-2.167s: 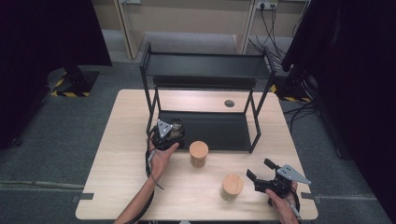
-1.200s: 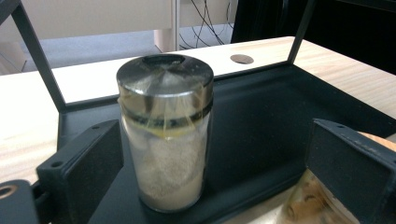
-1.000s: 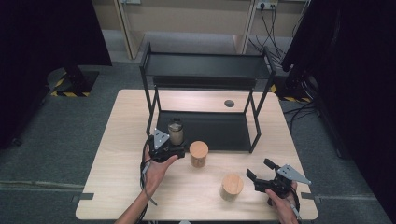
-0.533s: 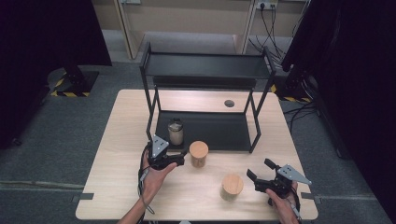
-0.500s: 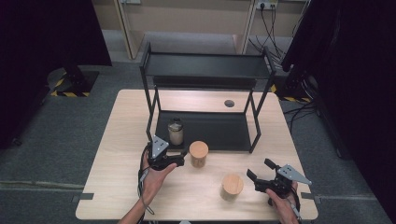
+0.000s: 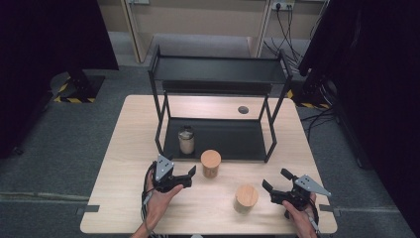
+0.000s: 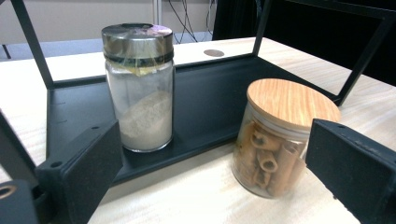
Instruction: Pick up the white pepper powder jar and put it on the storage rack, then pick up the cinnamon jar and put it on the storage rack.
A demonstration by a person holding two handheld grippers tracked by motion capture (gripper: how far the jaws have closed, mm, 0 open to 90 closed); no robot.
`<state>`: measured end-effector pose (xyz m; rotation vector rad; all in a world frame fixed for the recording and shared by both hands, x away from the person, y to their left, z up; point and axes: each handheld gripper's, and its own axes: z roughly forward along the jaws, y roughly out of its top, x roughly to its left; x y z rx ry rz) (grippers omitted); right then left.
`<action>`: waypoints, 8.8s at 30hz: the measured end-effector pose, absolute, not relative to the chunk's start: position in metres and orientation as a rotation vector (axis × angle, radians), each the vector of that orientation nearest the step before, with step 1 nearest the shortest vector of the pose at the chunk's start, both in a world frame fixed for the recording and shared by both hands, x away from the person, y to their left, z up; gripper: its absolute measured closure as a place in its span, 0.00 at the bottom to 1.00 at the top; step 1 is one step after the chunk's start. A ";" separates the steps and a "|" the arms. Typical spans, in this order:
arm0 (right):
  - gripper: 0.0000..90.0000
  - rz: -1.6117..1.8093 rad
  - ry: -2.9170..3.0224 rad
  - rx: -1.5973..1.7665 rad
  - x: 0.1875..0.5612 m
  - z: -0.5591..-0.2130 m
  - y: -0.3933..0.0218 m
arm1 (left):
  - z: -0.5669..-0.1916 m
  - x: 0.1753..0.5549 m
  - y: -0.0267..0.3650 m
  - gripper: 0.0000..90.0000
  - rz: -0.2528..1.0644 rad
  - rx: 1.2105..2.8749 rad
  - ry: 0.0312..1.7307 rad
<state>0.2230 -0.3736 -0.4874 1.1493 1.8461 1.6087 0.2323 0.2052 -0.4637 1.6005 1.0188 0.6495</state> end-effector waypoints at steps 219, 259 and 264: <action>0.29 1.359 2.450 0.628 0.449 -0.406 -0.203 | -0.495 0.179 0.221 0.03 0.609 1.626 0.952; 0.05 1.580 2.300 0.631 0.397 -0.389 -0.258 | -0.495 0.179 0.220 0.03 0.615 1.624 0.954; 0.05 1.602 2.290 0.629 0.390 -0.388 -0.265 | -0.495 0.179 0.221 0.03 0.615 1.628 0.955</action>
